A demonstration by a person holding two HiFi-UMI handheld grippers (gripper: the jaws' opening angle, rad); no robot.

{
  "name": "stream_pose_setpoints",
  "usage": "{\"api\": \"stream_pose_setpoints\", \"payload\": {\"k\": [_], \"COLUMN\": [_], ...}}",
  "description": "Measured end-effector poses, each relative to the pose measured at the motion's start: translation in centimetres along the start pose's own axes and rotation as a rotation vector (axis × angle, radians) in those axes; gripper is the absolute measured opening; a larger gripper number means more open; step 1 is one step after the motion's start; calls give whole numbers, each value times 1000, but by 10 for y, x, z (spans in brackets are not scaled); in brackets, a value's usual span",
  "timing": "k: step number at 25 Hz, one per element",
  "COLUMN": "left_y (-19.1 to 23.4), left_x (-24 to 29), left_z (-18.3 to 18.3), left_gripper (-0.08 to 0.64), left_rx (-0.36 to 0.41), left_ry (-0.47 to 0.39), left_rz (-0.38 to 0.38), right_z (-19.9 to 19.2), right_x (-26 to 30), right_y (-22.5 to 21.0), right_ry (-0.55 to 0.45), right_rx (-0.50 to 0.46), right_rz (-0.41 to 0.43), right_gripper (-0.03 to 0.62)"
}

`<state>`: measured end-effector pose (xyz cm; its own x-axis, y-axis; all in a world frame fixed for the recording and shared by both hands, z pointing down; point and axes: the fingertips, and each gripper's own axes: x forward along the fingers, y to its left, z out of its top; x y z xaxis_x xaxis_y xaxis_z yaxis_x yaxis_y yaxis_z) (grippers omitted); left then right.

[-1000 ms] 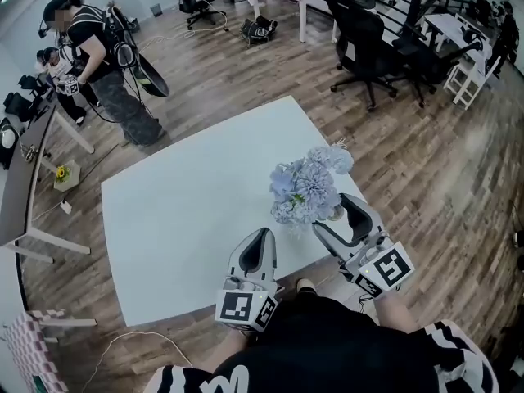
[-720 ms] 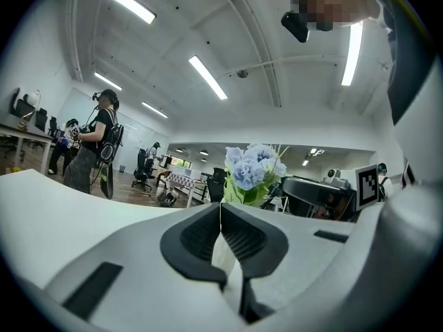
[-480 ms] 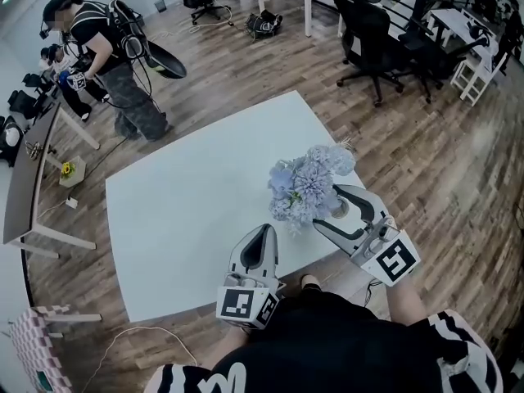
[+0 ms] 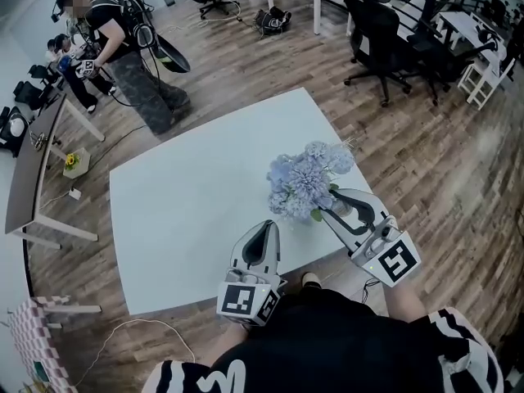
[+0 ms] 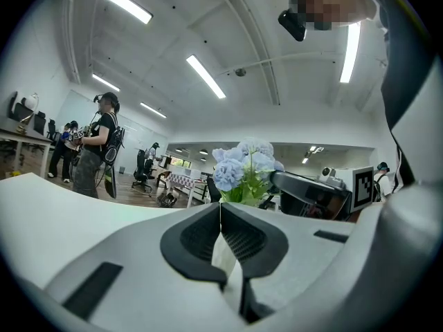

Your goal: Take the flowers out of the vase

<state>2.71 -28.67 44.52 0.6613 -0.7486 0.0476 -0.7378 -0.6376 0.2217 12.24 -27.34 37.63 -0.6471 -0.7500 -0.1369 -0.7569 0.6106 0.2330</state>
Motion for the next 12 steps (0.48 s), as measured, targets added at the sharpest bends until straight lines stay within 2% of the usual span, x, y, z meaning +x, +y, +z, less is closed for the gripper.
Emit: {"api": "stream_pose_setpoints", "payload": {"k": [6,12], "left_y": [-2,2], "left_x": [-3,-10], "left_z": [1,5], "left_gripper": [5,5], "left_rx": [1,-1], "left_ry": [-6,-13], "left_rz": [9,29], "right_z": [2,9], "right_x": [2,3], "right_y": [1,-1], "right_ry": [-10,-55], "right_rx": [-15,42], "right_rz": [-25,-46], "right_gripper": [47,31]}}
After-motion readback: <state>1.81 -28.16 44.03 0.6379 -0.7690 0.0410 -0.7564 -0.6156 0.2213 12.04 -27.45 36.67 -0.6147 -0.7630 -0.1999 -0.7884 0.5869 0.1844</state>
